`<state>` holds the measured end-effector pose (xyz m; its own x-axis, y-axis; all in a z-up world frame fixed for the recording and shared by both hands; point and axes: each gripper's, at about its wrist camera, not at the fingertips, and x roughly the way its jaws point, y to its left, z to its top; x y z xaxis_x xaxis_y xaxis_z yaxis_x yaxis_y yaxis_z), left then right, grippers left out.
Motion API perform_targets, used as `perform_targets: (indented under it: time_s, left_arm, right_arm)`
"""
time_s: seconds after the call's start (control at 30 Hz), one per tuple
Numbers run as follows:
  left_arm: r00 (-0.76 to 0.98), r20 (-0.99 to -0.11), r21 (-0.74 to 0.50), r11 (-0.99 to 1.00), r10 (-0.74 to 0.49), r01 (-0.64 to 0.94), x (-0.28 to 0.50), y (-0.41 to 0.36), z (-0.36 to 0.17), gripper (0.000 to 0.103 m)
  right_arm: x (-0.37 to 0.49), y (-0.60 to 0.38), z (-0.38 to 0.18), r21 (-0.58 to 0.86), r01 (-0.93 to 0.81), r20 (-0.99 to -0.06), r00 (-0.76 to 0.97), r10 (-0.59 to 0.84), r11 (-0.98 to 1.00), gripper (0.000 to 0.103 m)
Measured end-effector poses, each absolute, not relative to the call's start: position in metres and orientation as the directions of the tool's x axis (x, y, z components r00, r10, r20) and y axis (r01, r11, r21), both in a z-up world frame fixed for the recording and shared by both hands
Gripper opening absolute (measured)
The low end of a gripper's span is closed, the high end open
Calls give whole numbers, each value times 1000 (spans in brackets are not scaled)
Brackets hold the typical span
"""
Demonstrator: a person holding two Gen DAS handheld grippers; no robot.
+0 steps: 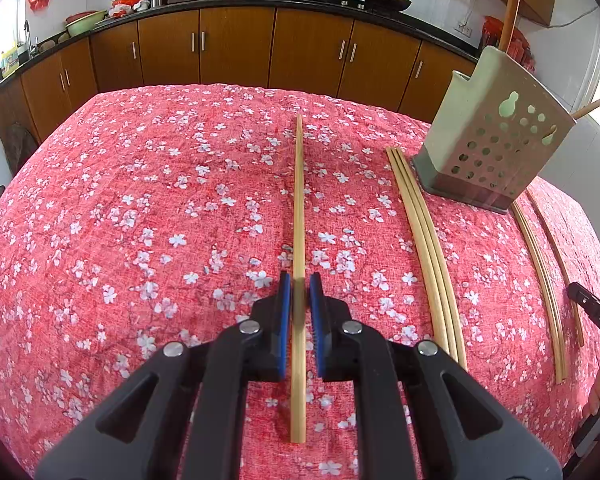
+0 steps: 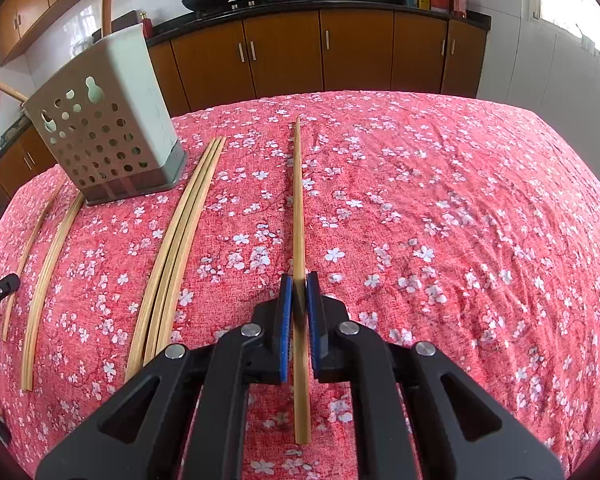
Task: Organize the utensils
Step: 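Close the left tool on another chopstick while the right tool grasps one too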
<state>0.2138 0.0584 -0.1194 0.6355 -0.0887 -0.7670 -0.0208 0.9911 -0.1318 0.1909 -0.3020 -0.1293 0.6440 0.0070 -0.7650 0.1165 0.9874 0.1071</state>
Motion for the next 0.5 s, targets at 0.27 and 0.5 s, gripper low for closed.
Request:
perform_targets:
  time_s: [0.27, 0.5]
  left_arm:
    - [636, -767, -133, 991, -90, -21, 214, 59, -120, 12]
    - [636, -766, -138, 990, -93, -21, 214, 58, -119, 12]
  right_arm:
    - [191, -303, -130, 110, 117, -765, 644, 9, 987, 9]
    - [191, -302, -129, 113, 118, -765, 644, 10, 987, 9]
